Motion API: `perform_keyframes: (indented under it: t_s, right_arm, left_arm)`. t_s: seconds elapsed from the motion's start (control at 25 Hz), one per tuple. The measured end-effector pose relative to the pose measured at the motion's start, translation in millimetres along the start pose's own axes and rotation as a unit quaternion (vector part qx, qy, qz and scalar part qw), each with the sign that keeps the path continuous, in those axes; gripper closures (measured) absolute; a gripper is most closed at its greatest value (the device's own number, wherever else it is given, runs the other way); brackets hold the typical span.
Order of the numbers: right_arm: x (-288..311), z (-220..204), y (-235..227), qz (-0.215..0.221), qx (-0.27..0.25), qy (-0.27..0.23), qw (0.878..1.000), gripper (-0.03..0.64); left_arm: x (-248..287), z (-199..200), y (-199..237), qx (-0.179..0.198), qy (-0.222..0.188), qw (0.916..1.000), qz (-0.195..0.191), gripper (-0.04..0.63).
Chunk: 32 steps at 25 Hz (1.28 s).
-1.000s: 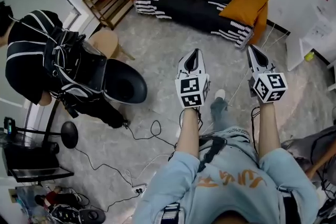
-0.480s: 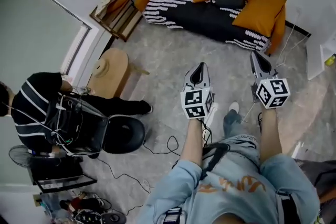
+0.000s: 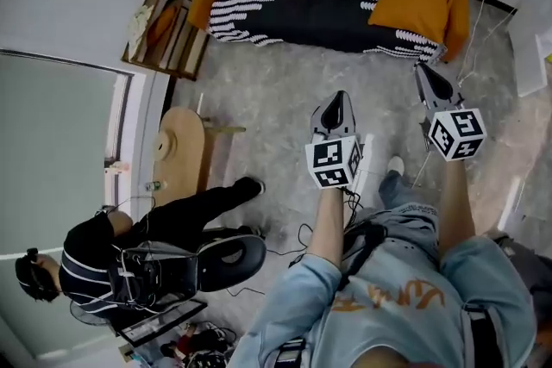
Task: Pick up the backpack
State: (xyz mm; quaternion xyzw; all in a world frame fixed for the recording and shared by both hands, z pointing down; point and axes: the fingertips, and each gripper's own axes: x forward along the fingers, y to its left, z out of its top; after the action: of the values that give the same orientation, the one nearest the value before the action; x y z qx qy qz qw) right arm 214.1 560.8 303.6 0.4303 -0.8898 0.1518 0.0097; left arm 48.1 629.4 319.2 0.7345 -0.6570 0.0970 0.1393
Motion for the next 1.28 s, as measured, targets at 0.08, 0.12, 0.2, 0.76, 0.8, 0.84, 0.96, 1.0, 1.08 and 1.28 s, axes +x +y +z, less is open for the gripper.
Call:
perform_keyframes:
  t_s: [0.08,0.12,0.2,0.76,0.8,0.84,0.96,1.0,1.08,1.28]
  right_arm:
    - [12.1,-5.1,-7.6,0.005,0.002,0.007,1.000,0.592]
    - [16.2,-7.2,-7.3,0.010,-0.001,0.010,1.000,0.592]
    - [24.3,-5.0,-5.0,0.023,-0.010,0.013,1.000,0.592]
    - [98.7,53.3,-60.5,0.010,-0.044,-0.009,0.999,0.592]
    - [108.2,56.0,-66.1,0.005,-0.044,-0.009,0.999,0.592]
    - [118.9,58.8,-73.6,-0.003,-0.045,-0.011,0.999,0.592]
    - [155.2,58.2,-97.3,-0.021,-0.046,-0.005,0.999,0.592]
    - [167.3,54.6,-104.4,-0.023,-0.041,-0.001,0.999,0.592]
    - [190.9,45.6,-120.2,-0.028,-0.029,0.013,0.999,0.592]
    - [276.9,41.5,-137.3,-0.024,-0.022,0.046,0.998,0.592]
  left_arm:
    - [16.7,-3.2,0.7,0.022,0.009,0.9997,0.000,0.580]
    - [22.8,-3.8,2.7,0.020,0.011,0.9997,-0.001,0.581]
    - [34.4,2.7,9.7,0.002,0.006,1.0000,0.001,0.580]
    - [149.6,79.6,35.9,-0.001,-0.045,0.9986,-0.028,0.581]
    - [163.4,83.2,37.8,0.000,-0.044,0.9984,-0.035,0.580]
    - [178.4,87.0,38.6,-0.001,-0.044,0.9980,-0.046,0.581]
    - [227.2,92.5,39.5,-0.012,-0.041,0.9955,-0.085,0.581]
    - [244.6,90.9,41.1,-0.017,-0.035,0.9949,-0.092,0.580]
    - [280.0,85.0,44.7,-0.028,-0.020,0.9944,-0.100,0.580]
    - [354.6,89.2,88.1,-0.054,0.002,0.9936,-0.099,0.580]
